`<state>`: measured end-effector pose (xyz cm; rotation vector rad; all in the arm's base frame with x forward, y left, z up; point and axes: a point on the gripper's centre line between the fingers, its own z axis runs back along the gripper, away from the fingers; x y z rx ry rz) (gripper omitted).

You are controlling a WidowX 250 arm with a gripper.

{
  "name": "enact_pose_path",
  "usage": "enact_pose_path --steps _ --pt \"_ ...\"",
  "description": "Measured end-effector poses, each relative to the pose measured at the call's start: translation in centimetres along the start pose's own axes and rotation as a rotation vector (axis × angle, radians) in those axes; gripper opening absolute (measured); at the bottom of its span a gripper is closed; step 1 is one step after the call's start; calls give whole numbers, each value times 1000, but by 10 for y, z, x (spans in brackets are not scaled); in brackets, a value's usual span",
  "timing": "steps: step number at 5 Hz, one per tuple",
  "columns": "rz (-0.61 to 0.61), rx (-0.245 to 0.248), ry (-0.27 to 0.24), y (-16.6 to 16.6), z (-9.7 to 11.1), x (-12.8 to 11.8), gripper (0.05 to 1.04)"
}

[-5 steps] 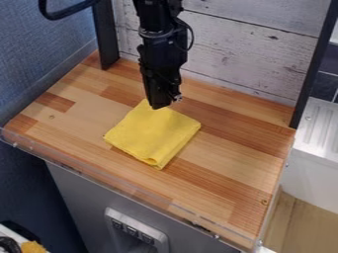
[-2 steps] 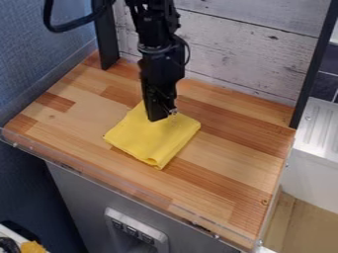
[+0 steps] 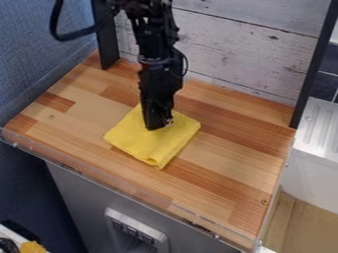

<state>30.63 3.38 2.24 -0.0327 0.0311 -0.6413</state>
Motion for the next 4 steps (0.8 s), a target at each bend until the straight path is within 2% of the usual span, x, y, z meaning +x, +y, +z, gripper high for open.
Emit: enact_pose_path --steps 1,2,4 --pt "1 3 26 -3 -6 -8 63" --pt "17 27 29 -3 -10 -10 63" --pt "178 67 32 -17 -12 5 63"
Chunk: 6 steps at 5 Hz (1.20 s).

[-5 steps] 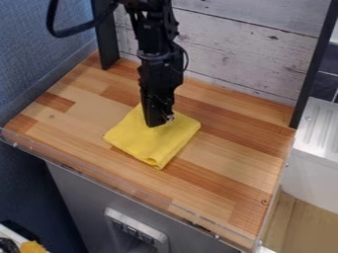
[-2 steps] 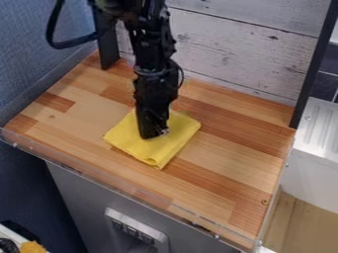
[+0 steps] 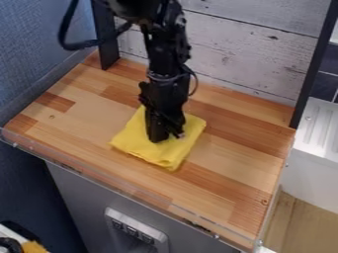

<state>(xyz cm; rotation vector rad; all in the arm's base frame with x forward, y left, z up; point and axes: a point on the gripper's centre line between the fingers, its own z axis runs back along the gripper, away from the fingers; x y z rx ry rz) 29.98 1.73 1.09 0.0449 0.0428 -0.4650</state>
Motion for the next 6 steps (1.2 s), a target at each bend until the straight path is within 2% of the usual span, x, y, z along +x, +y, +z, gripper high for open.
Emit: enact_pose_path --steps 1,3,6 --pt "96 9 -13 -8 1 7 63" --pt "281 -7 -46 -11 1 12 63" --pt "439 -44 -72 -28 -1 14 90"
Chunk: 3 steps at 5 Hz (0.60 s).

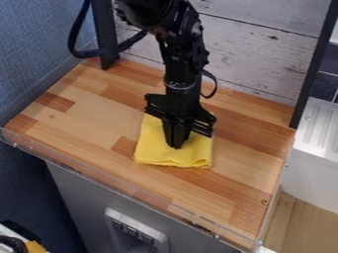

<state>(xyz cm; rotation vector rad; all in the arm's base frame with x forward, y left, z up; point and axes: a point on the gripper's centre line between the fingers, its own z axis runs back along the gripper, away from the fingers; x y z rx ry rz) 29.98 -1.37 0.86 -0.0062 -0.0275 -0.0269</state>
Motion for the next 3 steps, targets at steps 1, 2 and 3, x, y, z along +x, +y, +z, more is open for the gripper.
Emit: enact_pose_path --steps 1,2,3 --pt "5 -9 42 -12 3 -5 245" --pt "18 -9 73 -8 13 -1 496" --pt "30 -8 78 9 30 11 806"
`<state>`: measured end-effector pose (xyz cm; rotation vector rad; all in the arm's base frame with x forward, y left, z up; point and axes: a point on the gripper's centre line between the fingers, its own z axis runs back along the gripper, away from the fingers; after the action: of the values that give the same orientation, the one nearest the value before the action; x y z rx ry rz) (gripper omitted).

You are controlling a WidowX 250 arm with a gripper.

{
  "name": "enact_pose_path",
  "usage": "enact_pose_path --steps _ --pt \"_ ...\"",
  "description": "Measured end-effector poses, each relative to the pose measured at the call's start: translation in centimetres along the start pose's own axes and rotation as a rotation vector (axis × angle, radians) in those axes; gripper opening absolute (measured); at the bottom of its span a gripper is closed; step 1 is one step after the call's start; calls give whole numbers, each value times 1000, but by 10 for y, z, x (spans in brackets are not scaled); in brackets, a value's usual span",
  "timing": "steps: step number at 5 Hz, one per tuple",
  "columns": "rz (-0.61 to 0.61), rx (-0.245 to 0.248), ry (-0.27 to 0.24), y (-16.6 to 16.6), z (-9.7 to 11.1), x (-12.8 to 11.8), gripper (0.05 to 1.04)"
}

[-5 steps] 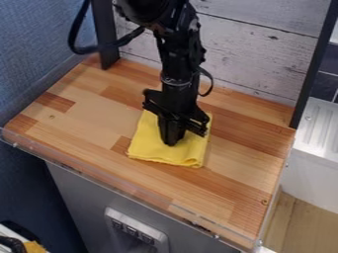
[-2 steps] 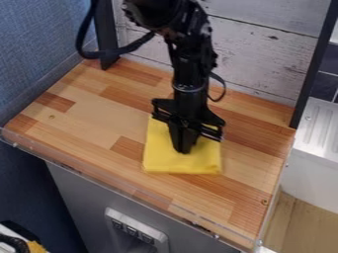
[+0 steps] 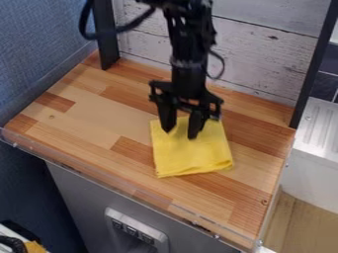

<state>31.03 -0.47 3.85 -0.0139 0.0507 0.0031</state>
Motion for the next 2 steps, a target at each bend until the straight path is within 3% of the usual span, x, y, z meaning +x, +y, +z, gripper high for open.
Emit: enact_pose_path --steps 1,2 --pt "7 -1 -8 20 14 9 990" --pt "-1 1 -31 38 26 17 1000"
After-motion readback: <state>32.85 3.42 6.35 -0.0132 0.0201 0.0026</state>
